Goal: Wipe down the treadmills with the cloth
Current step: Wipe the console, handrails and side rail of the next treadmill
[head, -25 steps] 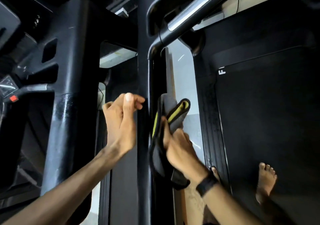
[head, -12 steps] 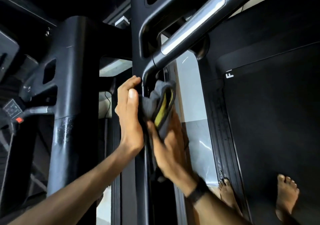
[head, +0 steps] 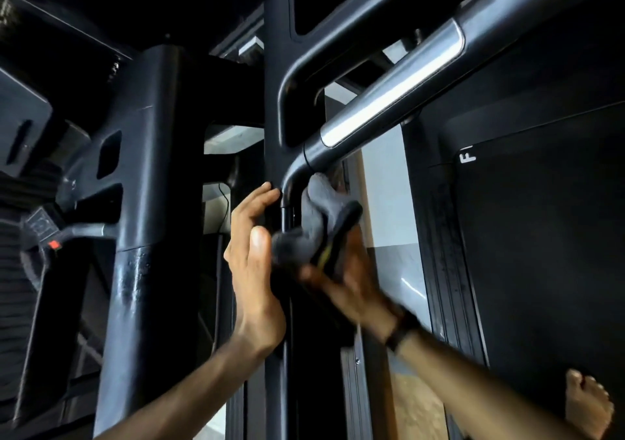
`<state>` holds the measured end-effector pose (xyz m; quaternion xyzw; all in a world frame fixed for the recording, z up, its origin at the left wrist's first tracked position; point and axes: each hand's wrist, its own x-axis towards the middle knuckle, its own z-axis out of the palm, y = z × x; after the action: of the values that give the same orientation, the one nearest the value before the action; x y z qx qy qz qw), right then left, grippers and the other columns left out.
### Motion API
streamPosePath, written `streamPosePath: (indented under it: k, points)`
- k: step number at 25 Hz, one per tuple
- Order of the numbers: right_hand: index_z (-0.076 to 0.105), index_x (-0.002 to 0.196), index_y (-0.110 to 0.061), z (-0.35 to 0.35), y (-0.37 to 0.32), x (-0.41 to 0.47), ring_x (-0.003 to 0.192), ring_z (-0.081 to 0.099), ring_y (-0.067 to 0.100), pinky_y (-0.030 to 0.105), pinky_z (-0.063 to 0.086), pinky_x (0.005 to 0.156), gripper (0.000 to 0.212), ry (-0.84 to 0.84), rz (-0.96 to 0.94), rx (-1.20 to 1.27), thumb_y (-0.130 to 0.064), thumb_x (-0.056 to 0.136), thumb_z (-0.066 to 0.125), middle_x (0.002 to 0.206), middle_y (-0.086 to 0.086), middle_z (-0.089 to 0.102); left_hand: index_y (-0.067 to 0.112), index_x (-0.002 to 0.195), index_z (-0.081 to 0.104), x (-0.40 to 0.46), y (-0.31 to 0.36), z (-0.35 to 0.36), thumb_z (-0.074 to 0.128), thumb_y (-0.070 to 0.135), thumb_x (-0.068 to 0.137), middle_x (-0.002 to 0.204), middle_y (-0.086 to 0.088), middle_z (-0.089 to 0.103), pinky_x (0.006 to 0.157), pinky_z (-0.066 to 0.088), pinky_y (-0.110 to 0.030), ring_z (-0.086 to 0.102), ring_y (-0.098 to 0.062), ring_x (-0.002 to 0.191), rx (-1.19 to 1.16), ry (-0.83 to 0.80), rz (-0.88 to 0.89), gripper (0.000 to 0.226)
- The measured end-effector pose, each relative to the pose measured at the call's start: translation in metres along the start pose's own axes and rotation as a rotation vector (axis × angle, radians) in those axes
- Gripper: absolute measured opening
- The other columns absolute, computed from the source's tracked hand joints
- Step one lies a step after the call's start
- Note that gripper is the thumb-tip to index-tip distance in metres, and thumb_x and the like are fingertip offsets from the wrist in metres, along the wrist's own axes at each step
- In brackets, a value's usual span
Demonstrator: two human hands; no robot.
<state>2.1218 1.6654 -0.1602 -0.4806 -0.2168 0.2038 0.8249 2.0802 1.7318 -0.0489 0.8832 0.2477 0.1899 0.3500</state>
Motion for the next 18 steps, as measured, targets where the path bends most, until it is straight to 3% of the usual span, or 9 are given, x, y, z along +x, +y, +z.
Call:
streamPosePath:
  k: [2, 4, 5, 7, 9, 12, 13, 15, 18]
  points:
    - [0.050, 0.131, -0.003, -0.014, 0.010, 0.064, 0.116, 0.059, 0.023, 0.029, 0.045, 0.106, 0.097, 0.086, 0.098, -0.051, -0.080, 0.074, 0.063, 0.122, 0.008, 0.062, 0.007, 0.132, 0.055, -0.001, -0.003, -0.001, 0.027, 0.062, 0.100, 0.141, -0.011, 0.053, 0.114, 0.029, -0.058, 0.045, -0.030, 0.136, -0.003, -0.004, 0.039, 0.069]
    - [0.046, 0.137, 0.001, -0.018, 0.019, 0.090, 0.128, 0.055, 0.023, 0.044, 0.043, 0.110, 0.106, 0.088, 0.134, -0.095, -0.076, 0.069, 0.071, 0.133, 0.014, 0.057, 0.002, 0.131, 0.054, 0.000, -0.007, -0.002, 0.025, 0.061, 0.101, 0.140, -0.013, 0.054, 0.116, 0.032, -0.047, 0.046, -0.030, 0.136, 0.020, 0.015, 0.049, 0.072]
    - [0.043, 0.140, -0.001, -0.011, 0.024, 0.086, 0.133, 0.051, 0.025, 0.048, 0.041, 0.111, 0.106, 0.105, 0.142, -0.088, -0.073, 0.069, 0.072, 0.137, 0.015, 0.054, 0.003, 0.131, 0.054, 0.001, -0.009, -0.002, 0.024, 0.059, 0.102, 0.140, -0.013, 0.054, 0.116, 0.032, -0.045, 0.046, -0.031, 0.135, 0.031, 0.016, 0.056, 0.070]
    - [0.037, 0.148, -0.021, -0.007, 0.023, 0.047, 0.139, 0.045, 0.024, 0.049, 0.037, 0.114, 0.094, 0.121, 0.118, 0.000, -0.071, 0.075, 0.070, 0.145, 0.011, 0.049, 0.008, 0.131, 0.054, 0.000, -0.006, 0.000, 0.026, 0.063, 0.101, 0.142, -0.013, 0.052, 0.116, 0.031, -0.051, 0.044, -0.032, 0.137, 0.008, -0.018, 0.055, 0.068]
    - [0.031, 0.149, -0.040, -0.003, 0.003, -0.010, 0.141, 0.042, 0.021, 0.042, 0.036, 0.116, 0.081, 0.074, 0.024, 0.082, -0.060, 0.081, 0.069, 0.148, 0.006, 0.045, 0.009, 0.131, 0.054, -0.001, -0.004, 0.000, 0.030, 0.066, 0.099, 0.142, -0.014, 0.051, 0.116, 0.029, -0.058, 0.043, -0.032, 0.138, -0.030, -0.022, 0.056, 0.069]
    - [0.038, 0.148, -0.025, 0.005, -0.011, -0.012, 0.128, 0.050, 0.010, 0.024, 0.037, 0.110, 0.084, 0.065, -0.040, 0.076, -0.056, 0.078, 0.074, 0.137, 0.001, 0.052, -0.001, 0.132, 0.051, 0.000, -0.005, -0.002, 0.032, 0.063, 0.100, 0.142, -0.018, 0.050, 0.115, 0.029, -0.060, 0.044, -0.033, 0.137, -0.010, -0.029, 0.076, 0.074]
    - [0.043, 0.144, -0.016, 0.009, -0.008, 0.011, 0.123, 0.053, 0.006, 0.022, 0.039, 0.109, 0.086, 0.111, 0.070, 0.067, -0.055, 0.074, 0.076, 0.133, 0.000, 0.056, -0.001, 0.132, 0.051, 0.000, -0.005, -0.003, 0.032, 0.062, 0.101, 0.142, -0.018, 0.050, 0.115, 0.029, -0.060, 0.044, -0.034, 0.136, -0.002, -0.025, 0.087, 0.073]
    - [0.055, 0.133, -0.016, -0.004, 0.000, 0.045, 0.118, 0.061, 0.005, 0.034, 0.047, 0.107, 0.084, 0.188, 0.278, 0.084, -0.064, 0.067, 0.073, 0.124, -0.004, 0.067, 0.003, 0.132, 0.053, 0.000, -0.004, -0.003, 0.030, 0.055, 0.103, 0.141, -0.018, 0.051, 0.114, 0.030, -0.060, 0.046, -0.035, 0.135, 0.007, -0.018, 0.098, 0.063]
    - [0.069, 0.111, -0.029, 0.005, 0.019, 0.014, 0.101, 0.065, -0.009, 0.029, 0.047, 0.101, 0.046, 0.302, 0.563, 0.236, -0.058, 0.076, 0.075, 0.092, -0.028, 0.073, 0.002, 0.129, 0.054, 0.001, -0.002, 0.000, 0.029, 0.046, 0.105, 0.140, -0.018, 0.053, 0.116, 0.031, -0.052, 0.046, -0.027, 0.136, 0.038, -0.012, 0.102, 0.056]
